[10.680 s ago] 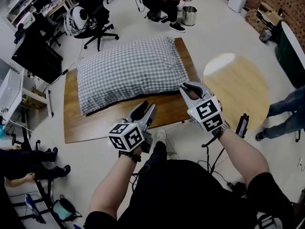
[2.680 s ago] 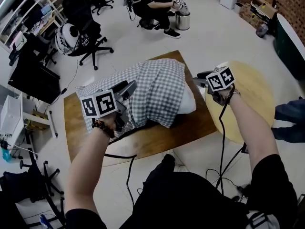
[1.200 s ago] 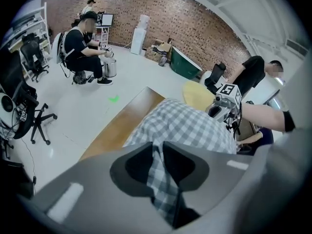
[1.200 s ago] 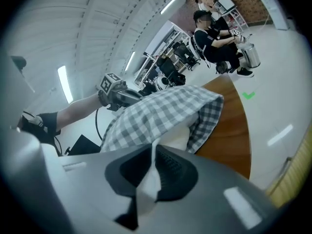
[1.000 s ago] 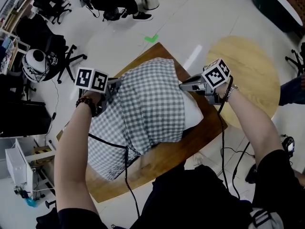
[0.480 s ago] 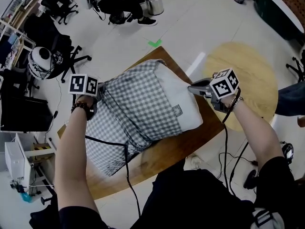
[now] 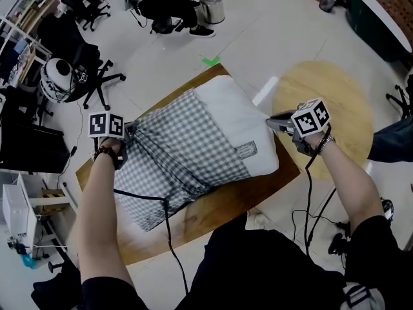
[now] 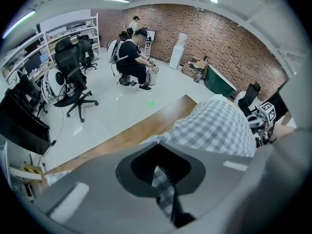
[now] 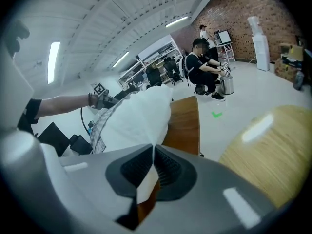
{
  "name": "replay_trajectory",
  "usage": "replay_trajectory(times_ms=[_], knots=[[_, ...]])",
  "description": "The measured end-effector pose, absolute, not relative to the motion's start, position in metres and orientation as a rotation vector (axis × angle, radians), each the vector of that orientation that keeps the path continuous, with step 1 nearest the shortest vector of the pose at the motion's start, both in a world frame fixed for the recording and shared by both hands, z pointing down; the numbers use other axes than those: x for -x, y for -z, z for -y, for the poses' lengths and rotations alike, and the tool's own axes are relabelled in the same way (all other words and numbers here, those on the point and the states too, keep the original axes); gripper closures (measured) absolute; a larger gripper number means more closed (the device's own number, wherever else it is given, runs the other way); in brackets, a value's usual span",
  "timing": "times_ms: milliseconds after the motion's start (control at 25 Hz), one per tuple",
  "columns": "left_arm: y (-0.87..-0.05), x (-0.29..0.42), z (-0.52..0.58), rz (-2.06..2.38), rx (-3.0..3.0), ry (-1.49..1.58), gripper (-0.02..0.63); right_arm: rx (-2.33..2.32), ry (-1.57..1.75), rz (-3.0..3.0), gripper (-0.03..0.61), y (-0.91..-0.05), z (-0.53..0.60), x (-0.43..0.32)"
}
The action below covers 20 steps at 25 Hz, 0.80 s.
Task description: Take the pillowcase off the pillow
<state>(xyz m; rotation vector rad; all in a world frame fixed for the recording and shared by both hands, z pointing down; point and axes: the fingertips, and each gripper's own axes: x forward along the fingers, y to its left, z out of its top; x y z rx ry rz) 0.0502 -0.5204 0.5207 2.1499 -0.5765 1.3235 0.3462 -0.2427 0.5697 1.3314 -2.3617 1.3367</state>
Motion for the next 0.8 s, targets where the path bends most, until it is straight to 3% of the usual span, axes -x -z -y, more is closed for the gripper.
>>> replay_trajectory(times_ms=[160,280,360,800], knots=[[-0.518,-0.062,0.502,0.536,-2.217,-1.288,0.603,-1.327,-1.3,2.354,0.55,-0.575,0.245,-0.339],[-0.517,-0.067,0.486,0.53,-2.266,-1.219,0.552,-1.369,-1.223,2.357,0.526,-0.576,0.24,-0.337],[-0.527,-0.068,0.477,0.517,-2.264,-1.132,0.522,-1.376,-1.177,2.368,0.457,-0.574,0.234,-0.334],[-0.52,-0.03,0.387,0.563,-2.311,-0.991,0.482,-1.228,-0.861,2.393,0.403,-0.562,0.175,-0.274]])
